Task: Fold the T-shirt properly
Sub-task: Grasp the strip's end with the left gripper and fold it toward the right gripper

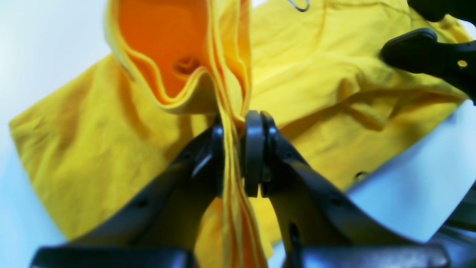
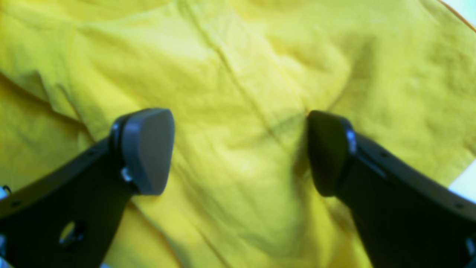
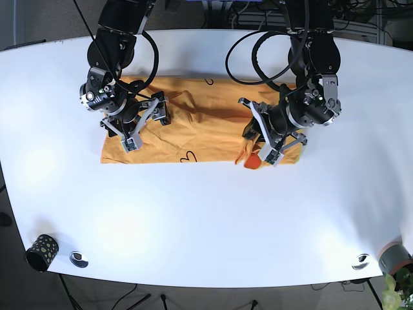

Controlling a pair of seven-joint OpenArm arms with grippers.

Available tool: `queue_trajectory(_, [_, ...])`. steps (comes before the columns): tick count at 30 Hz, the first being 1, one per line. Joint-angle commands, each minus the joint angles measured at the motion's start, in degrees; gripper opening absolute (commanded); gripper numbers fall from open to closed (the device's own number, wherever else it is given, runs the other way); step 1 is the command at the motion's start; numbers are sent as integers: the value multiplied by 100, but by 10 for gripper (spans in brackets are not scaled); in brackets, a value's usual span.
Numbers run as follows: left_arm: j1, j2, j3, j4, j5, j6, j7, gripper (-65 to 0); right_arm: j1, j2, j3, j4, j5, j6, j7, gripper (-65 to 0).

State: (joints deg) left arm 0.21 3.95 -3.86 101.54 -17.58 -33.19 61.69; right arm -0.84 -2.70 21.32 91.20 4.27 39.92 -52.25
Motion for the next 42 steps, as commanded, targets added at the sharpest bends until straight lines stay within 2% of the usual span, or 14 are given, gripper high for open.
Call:
queue_trajectory(1, [-113,32,65,84,-48,-8,-125,-644,45,28,0,89,25,8,7,-119])
queue_trajectory(4, [-113,32,293,-13,-48,0,-125,-633,45,28,0,89,25,8,7,-119])
queue_trajectory(6, [-157,32,381,-92,-48,0,-116,-583,45,28,-9,107,25,8,7,-119])
queue_trajectory(11, [-227,23,610,-233,-48,9,-108,-349,45,28,-18,98,25,8,7,-119])
queue_trajectory(14, [-227,23,698,-162,-57,9,-108,-268,45,28,-27,98,25,8,7,-119])
queue_trajectory(19, [-219,32,707,198,-83,238,-99,-262,45,28,-27,107,25,8,7,-119])
queue_trajectory(23, [-87,5,707,602,-92,255,-99,-261,45,19,-9,203,25,8,-10,-119])
queue_trajectory(28, [-52,-126,461,699,-75,255,-99,-261,168,-7,52,871,25,8,-494,-119])
queue_trajectory(33, [107,-249,-67,682,-92,255,-108,-261,634,-174,773,1478,34,8,-1320,-119])
queue_trajectory(37, [247,-249,-489,682,-92,255,-108,-262,1117,-156,1494,1566,34,8,-1900,-119])
queue_trajectory(42, [309,-267,-876,488,-92,246,-108,-264,1557,195,2101,1074,280,8,-2314,-117])
